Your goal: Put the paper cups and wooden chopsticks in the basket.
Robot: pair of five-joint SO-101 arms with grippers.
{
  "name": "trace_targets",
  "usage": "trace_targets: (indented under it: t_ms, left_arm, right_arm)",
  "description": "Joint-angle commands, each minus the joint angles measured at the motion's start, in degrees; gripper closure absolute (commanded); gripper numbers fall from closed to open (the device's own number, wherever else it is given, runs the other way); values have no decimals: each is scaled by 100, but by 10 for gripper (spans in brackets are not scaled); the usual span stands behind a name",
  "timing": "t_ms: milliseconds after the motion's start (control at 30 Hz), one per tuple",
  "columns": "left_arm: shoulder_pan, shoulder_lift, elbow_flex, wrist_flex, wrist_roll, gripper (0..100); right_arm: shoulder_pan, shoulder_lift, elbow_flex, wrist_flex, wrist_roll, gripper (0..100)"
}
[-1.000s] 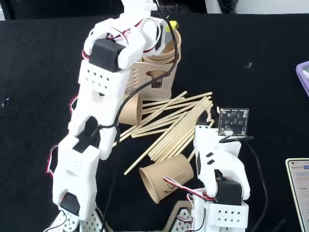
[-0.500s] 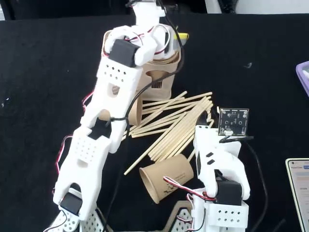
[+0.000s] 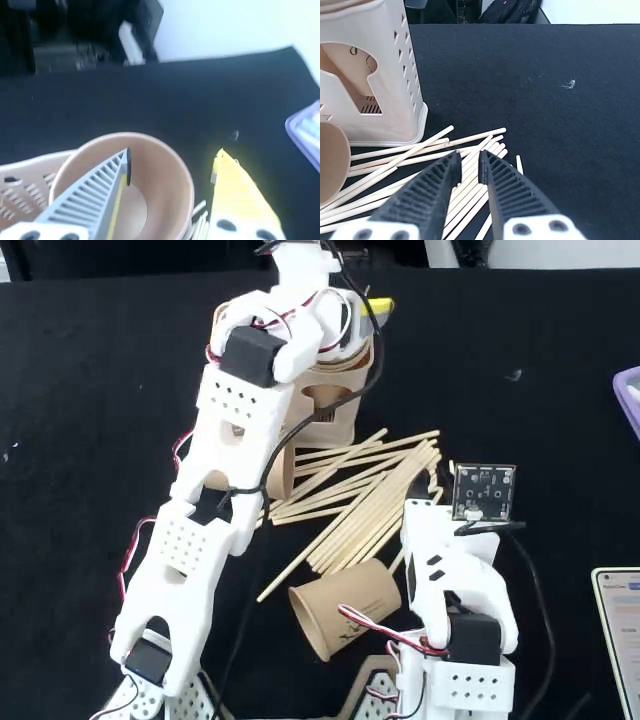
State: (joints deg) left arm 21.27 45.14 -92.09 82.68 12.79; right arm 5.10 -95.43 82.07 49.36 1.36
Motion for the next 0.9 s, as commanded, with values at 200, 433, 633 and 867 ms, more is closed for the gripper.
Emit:
trace_targets:
  t_ms: [200, 433, 633, 867]
  left_arm:
    - [-75, -668, -312, -53, -35, 745]
    - [-242, -800, -295, 255, -404, 950]
    - [-286, -457, -295, -88, -343, 970]
    - [-48, -123, -312, -229, -299, 970]
  right_arm:
    - [62, -57, -31, -105, 18, 921]
    - [62, -57, -31, -105, 18, 921]
    - [62, -57, -31, -105, 18, 921]
    - [62, -57, -22, -105, 18, 921]
